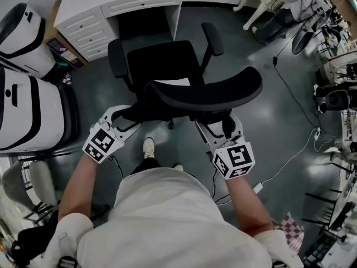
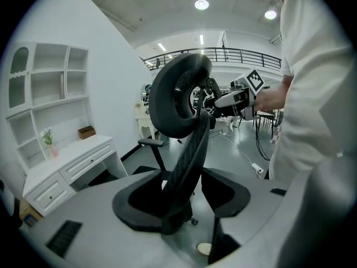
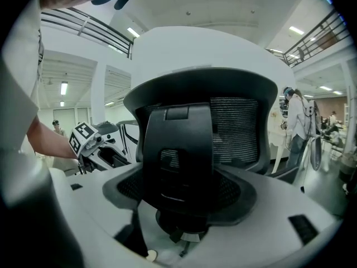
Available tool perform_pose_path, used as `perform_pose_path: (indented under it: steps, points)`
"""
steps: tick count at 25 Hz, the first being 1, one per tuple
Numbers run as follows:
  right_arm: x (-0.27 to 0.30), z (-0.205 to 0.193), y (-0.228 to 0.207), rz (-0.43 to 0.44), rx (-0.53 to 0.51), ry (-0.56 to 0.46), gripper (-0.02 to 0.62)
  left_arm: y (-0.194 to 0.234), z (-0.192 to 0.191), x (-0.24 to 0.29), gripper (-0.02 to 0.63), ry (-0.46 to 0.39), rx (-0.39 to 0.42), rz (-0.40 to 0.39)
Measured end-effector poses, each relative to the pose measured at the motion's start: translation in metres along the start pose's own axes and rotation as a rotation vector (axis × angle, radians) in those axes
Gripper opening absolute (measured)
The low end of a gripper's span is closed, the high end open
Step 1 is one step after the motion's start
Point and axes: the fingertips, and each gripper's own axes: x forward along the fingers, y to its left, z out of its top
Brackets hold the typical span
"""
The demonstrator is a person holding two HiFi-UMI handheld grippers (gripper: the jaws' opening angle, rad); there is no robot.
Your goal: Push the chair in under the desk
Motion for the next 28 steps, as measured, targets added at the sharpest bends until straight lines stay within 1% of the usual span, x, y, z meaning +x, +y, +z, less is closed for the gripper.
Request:
perform_pose_path:
  steps: [6, 13, 19, 28]
  points:
    - [0.006, 0.003, 0.004, 0.010, -0.017, 0.014, 0.330, 0.002, -0.001, -0.004, 0.216, 0.000, 0.000, -0.016]
    - [0.013, 0.006, 0.004, 0.013, -0.025, 0.007, 0.330, 0.006, -0.002, -0.006, 0.211, 0.000, 0.008, -0.020]
    - [0.029, 0.006, 0.013, 0.014, -0.016, 0.019, 0.328, 0.024, -0.008, -0.010, 0.218, 0.002, 0.011, -0.009]
    - [0.062, 0.018, 0.026, 0.003, -0.012, 0.015, 0.328, 0.063, -0.016, -0.021, 0.229, -0.019, 0.006, 0.021]
